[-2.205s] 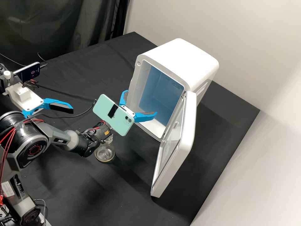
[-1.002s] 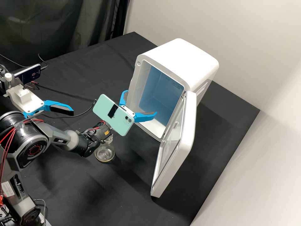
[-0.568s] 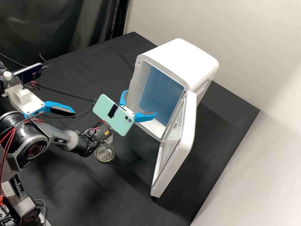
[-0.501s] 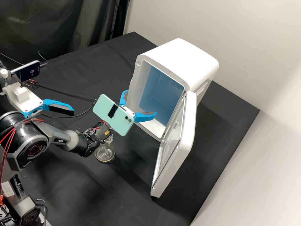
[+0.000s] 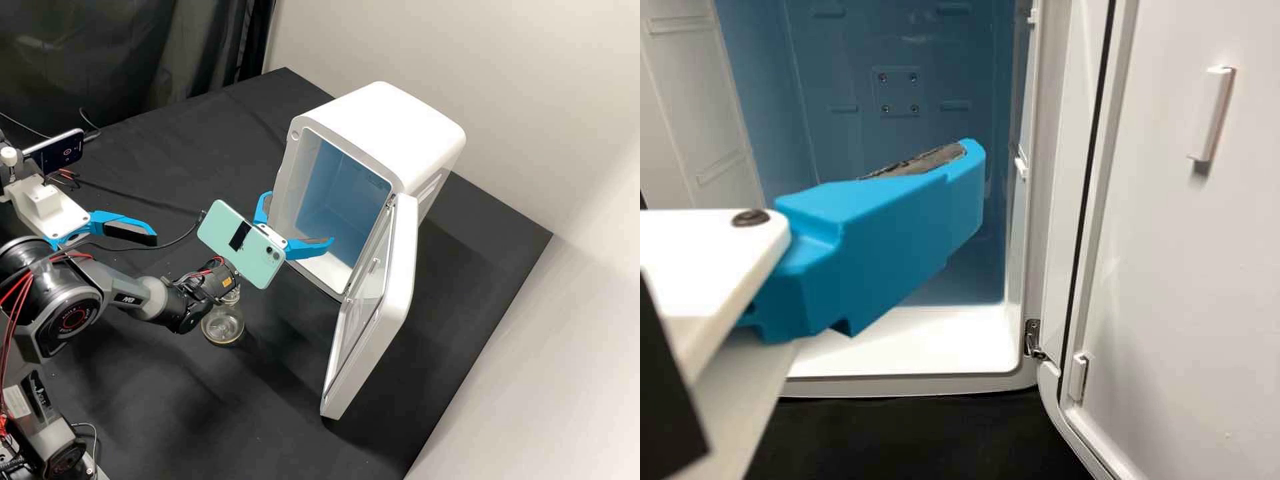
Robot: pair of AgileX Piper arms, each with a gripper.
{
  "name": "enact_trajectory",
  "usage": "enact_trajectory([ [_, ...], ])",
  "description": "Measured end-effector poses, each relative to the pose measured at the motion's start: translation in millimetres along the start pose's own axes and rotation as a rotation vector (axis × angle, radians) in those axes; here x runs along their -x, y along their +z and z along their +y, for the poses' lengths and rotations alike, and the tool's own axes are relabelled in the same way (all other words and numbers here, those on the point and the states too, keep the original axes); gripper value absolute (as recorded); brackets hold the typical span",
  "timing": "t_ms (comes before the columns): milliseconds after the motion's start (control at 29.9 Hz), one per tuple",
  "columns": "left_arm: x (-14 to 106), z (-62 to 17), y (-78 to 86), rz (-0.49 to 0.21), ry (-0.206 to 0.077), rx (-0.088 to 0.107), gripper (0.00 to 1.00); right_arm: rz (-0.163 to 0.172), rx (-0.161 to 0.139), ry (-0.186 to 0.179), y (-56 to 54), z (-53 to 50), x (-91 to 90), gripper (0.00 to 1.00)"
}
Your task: Place the flask in the incubator
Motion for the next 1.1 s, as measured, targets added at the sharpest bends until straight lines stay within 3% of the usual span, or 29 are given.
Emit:
enact_trajectory([
  [200, 1.6, -2.8, -0.5, 0.001, -0.01, -0.001, 1.0, 0.0, 0.0, 0.0, 0.0, 0.0, 0.0, 1.0],
  [534, 17.4, -5.6, -1.5, -0.006, -0.025, -0.012, 1.0, 0.0, 0.0, 0.0, 0.0, 0.0, 0.0, 1.0],
  [601, 19.8, -9.3, -4.6, -0.006, -0.039, -0.026, 1.0, 0.0, 0.0, 0.0, 0.0, 0.0, 0.0, 1.0],
  [701, 20.7, -14.2, -11.2, 0.014, -0.057, -0.029, 1.0, 0.0, 0.0, 0.0, 0.0, 0.0, 0.0, 1.0],
  [802, 21.4, -16.0, -16.9, 0.033, -0.062, -0.022, 1.0, 0.0, 0.0, 0.0, 0.0, 0.0, 0.0, 1.0],
  [969, 24.7, -19.3, -24.9, 0.032, -0.067, -0.031, 1.0, 0.0, 0.0, 0.0, 0.0, 0.0, 0.0, 1.0],
  [1102, 32.2, -28.6, -32.3, 0.044, -0.105, -0.026, 1.0, 0.0, 0.0, 0.0, 0.0, 0.0, 0.0, 1.0],
])
